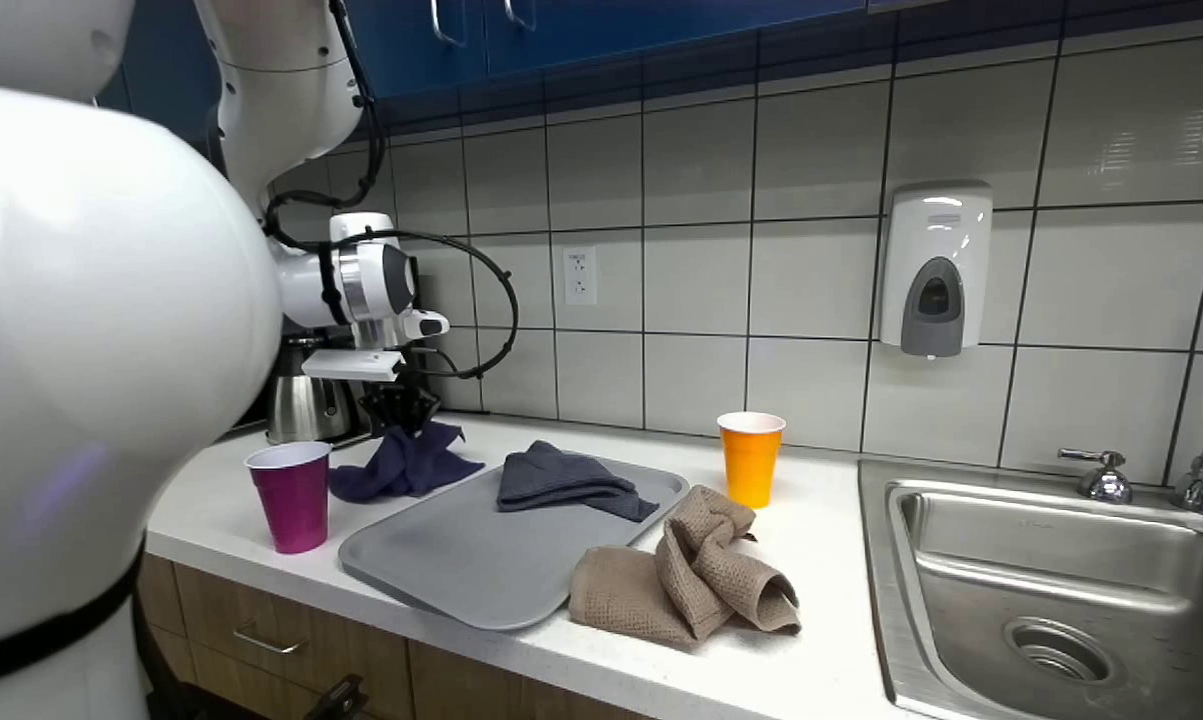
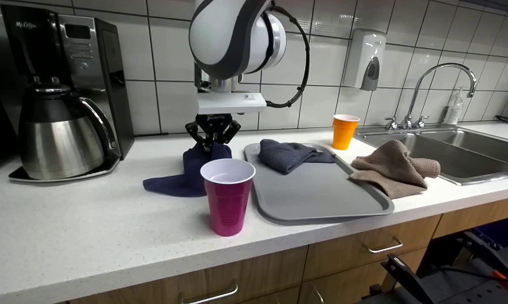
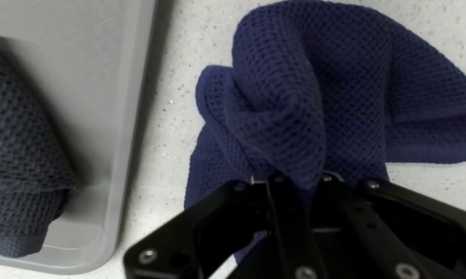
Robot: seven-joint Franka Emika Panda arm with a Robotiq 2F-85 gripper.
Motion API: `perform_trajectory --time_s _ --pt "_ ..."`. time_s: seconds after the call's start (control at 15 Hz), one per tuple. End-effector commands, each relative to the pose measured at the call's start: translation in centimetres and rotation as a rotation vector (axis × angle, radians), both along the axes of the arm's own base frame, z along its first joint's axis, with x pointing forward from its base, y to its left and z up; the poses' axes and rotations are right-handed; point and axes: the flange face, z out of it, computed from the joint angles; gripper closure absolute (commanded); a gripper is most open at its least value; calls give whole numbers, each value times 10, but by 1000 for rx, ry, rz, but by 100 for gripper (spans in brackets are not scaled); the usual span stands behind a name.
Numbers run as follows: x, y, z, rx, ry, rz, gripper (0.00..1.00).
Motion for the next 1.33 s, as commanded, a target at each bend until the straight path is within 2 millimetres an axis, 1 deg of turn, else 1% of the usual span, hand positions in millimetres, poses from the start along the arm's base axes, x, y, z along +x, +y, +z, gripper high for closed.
perform_trajectory --time_s 0.0,0.07,0.13,0.27,0.73,0.8,1.0,1.27 --pt "6 3 -1 -20 -1 -24 91" --pt "6 3 -1 -21 0 -26 65" --pt "6 2 -1 -22 0 -27 65" --pt "6 1 3 -23 -8 -30 54" --pt "5 -10 24 -9 -40 -51 2" --pt "5 -12 28 -7 -45 -56 0" --pt "3 -22 39 -6 -61 -71 0" --pt "-2 -40 49 -13 -71 -100 0"
